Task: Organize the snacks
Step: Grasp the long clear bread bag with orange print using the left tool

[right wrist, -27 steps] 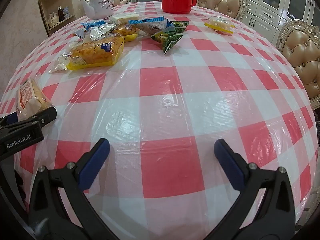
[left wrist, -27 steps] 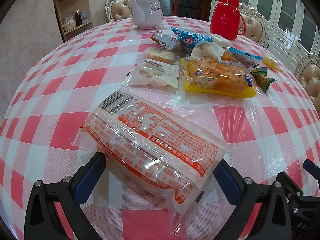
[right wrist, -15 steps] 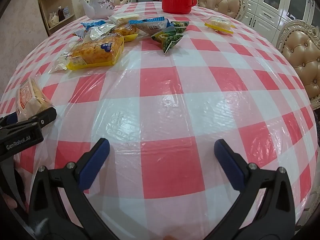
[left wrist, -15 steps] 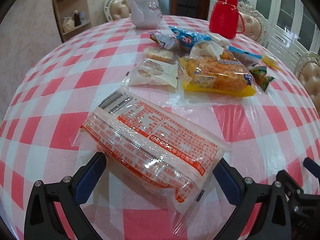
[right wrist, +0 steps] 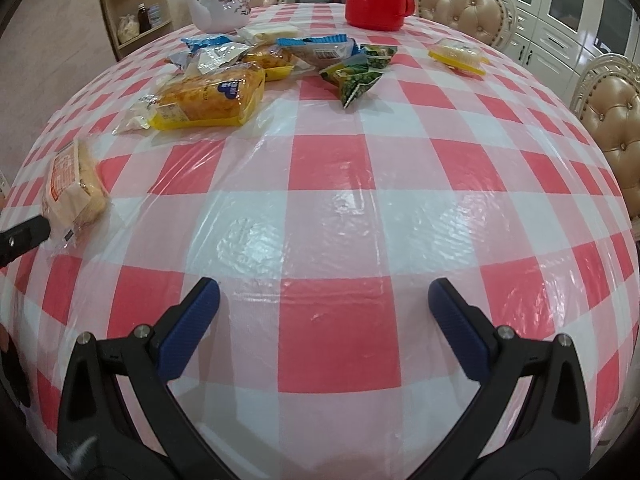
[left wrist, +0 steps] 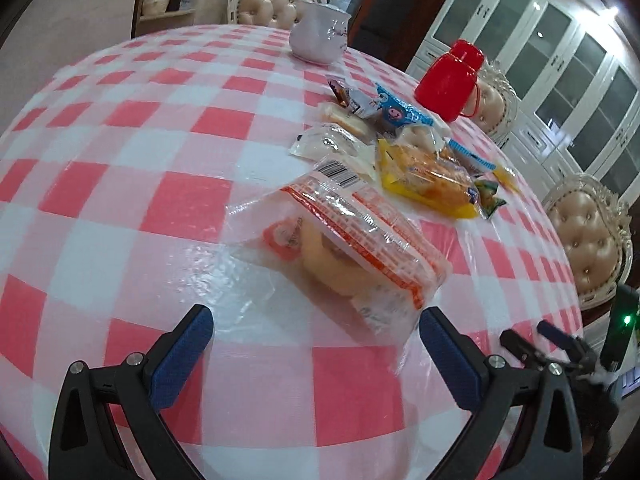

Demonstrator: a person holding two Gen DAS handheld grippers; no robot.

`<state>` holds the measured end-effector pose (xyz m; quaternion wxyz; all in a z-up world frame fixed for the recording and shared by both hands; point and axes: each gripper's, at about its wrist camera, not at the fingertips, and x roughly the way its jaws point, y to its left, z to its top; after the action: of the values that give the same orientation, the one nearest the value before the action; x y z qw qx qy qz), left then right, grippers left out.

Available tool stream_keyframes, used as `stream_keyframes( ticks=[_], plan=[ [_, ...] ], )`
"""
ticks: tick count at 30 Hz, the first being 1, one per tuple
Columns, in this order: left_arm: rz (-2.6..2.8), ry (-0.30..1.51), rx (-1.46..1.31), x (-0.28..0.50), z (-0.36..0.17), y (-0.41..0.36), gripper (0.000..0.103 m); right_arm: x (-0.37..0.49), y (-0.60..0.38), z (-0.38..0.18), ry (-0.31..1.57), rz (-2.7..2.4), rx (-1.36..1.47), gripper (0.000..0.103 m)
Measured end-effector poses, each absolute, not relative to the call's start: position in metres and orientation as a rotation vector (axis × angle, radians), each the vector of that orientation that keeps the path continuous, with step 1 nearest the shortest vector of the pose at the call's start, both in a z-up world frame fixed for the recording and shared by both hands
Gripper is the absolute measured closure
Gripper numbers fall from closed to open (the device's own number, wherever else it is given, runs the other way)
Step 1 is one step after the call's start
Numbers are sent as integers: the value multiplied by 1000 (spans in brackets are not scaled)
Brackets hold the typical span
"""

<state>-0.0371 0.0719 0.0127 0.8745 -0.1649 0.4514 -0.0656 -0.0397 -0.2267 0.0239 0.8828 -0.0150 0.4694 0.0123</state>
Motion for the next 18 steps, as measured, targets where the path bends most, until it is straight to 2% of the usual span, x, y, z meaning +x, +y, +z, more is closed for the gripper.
stream_keyframes(
  ticks=[5, 9, 15, 17, 18],
  plan=[
    [-117, 915, -575, -18, 21, 65, 0, -43, -232, 27, 958, 65, 17, 0],
    [51, 932, -441, 11, 30, 38, 0, -42, -234, 27, 955, 72, 33, 0],
    [125, 980, -322, 19, 8, 33, 3, -43, -241, 29, 938, 98, 86, 0],
    [108, 953, -255, 14, 8, 32, 19, -44, -245, 30, 928, 113, 117, 0],
    [90, 948, -226, 14, 9, 30, 45, -45, -247, 30, 922, 120, 132, 0]
  ],
)
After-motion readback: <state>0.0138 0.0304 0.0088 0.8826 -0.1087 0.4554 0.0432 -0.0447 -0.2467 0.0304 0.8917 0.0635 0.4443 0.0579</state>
